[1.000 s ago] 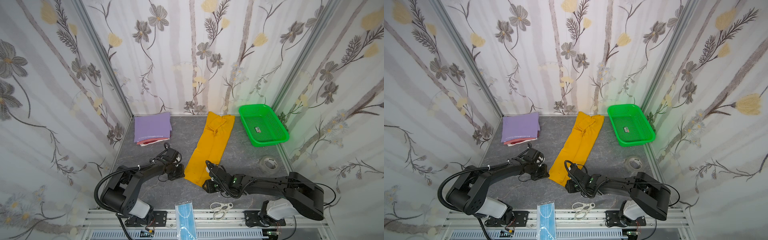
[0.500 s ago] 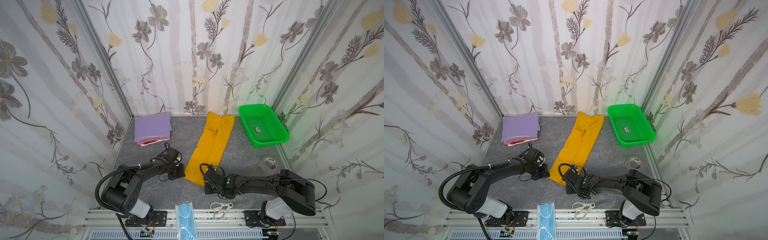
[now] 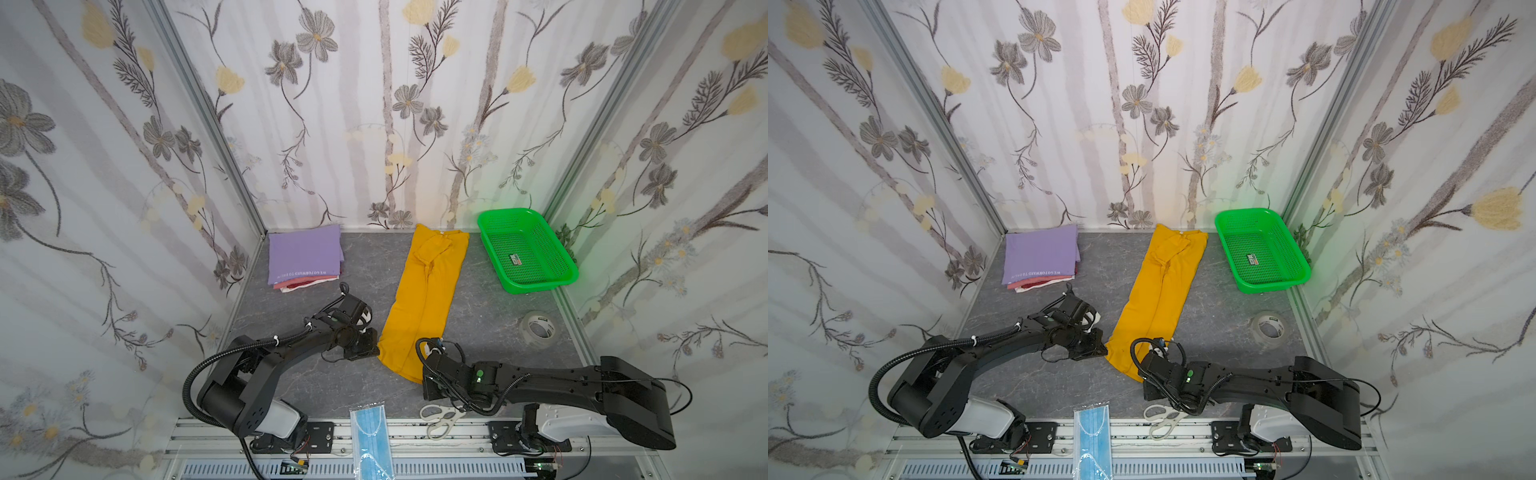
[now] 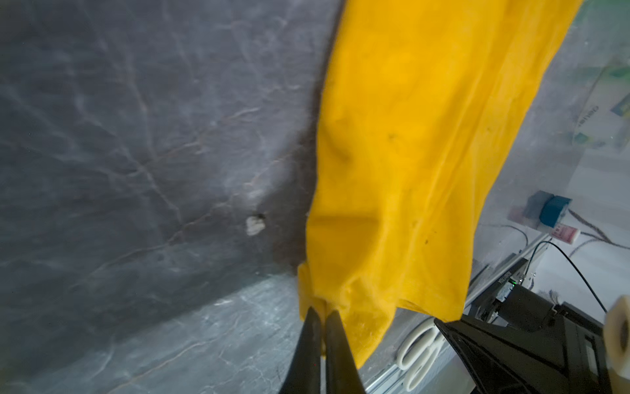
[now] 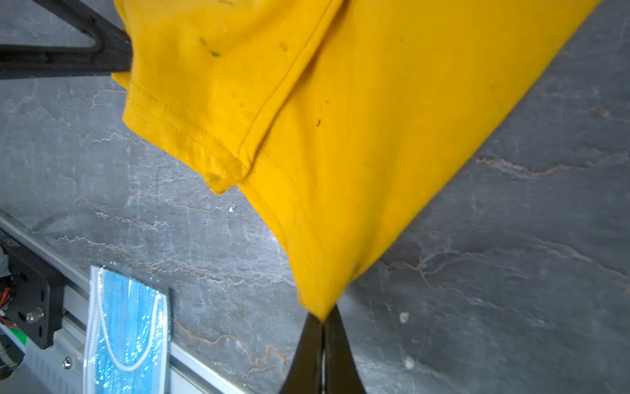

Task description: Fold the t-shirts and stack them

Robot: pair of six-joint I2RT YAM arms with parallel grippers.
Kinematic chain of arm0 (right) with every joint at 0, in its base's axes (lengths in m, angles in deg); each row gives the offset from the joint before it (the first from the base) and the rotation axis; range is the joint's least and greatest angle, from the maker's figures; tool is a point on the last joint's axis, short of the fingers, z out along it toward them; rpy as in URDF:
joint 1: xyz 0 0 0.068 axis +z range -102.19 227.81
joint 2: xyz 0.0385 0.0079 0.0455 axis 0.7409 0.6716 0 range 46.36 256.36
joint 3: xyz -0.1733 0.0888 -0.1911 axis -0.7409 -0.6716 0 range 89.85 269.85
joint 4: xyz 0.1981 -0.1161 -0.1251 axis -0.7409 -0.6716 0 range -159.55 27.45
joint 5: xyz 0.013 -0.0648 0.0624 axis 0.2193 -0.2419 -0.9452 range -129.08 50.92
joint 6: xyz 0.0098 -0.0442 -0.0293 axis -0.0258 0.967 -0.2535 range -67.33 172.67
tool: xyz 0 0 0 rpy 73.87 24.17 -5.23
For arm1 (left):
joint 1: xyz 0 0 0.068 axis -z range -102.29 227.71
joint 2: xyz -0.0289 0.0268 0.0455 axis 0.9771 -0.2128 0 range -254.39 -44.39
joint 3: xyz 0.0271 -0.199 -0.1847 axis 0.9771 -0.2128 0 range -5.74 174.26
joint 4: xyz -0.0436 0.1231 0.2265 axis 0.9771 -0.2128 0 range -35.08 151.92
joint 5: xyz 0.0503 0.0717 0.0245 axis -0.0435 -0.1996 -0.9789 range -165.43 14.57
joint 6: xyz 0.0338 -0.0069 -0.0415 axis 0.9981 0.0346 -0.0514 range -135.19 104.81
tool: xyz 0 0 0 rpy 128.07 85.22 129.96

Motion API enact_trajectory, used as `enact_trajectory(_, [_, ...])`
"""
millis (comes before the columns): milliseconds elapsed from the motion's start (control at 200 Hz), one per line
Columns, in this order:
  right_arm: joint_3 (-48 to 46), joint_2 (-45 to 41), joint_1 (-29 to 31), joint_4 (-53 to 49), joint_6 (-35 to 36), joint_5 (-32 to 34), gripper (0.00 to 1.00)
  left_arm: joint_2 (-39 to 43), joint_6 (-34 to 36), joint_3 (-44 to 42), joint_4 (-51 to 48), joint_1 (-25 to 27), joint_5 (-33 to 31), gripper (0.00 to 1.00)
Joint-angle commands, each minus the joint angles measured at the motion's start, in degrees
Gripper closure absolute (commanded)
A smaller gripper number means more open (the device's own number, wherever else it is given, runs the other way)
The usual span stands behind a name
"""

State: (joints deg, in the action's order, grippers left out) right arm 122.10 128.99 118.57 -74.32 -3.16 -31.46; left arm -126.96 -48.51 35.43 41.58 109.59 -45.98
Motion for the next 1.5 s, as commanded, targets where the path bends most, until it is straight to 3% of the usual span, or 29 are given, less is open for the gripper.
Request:
enact_trajectory(0, [1.27,-1.6,0.3,1.08,0.86,1.23,1.0,2.95,-0.86,0.84,-5.18,0.54,-1.17,1.0])
enact_trajectory(170, [1.81,-6.72,0.28,-2.53,-0.3,2.85,1.0,8.3,-4.21,1.69,-5.84,0.54,-2.49,1.0])
enact_trajectory(275, [1.35,-10.87,-2.71,-4.1,-1.11,3.36,1.0,7.85,-4.97,4.91,-4.82,0.43,-2.38,1.0])
enact_trajectory(440, [0.35,-15.82,-13.87,-2.52,4.96,-0.93,1.0,-1.57,-3.55,14.25,-2.61,0.3,1.67,1.0])
enact_trajectory(585, [1.02,-15.18,-25.75,0.02,12.67,-6.64,1.0,-12.53,-3.22,24.04,-1.09,0.01,3.79,1.0])
enact_trajectory(720, [3.36,-8.53,-37.71,3.43,19.49,-13.72,1.0,-20.95,-3.91,32.62,0.36,-0.76,3.79,1.0])
enact_trajectory(999, [15.88,12.41,-50.95,5.2,28.23,-21.61,1.0,-39.28,-2.18,55.85,-7.25,-3.17,3.89,1.0])
enact_trajectory(1269, [28.2,26.17,-56.05,2.55,32.19,-26.34,1.0,-49.49,-1.31,69.62,-12.2,-6.08,5.46,1.0])
enact_trajectory(1494, [33.75,32.11,-57.23,1.78,32.28,-28.1,1.0,-56.37,-0.92,80.21,-16.3,-6.3,6.74,1.0])
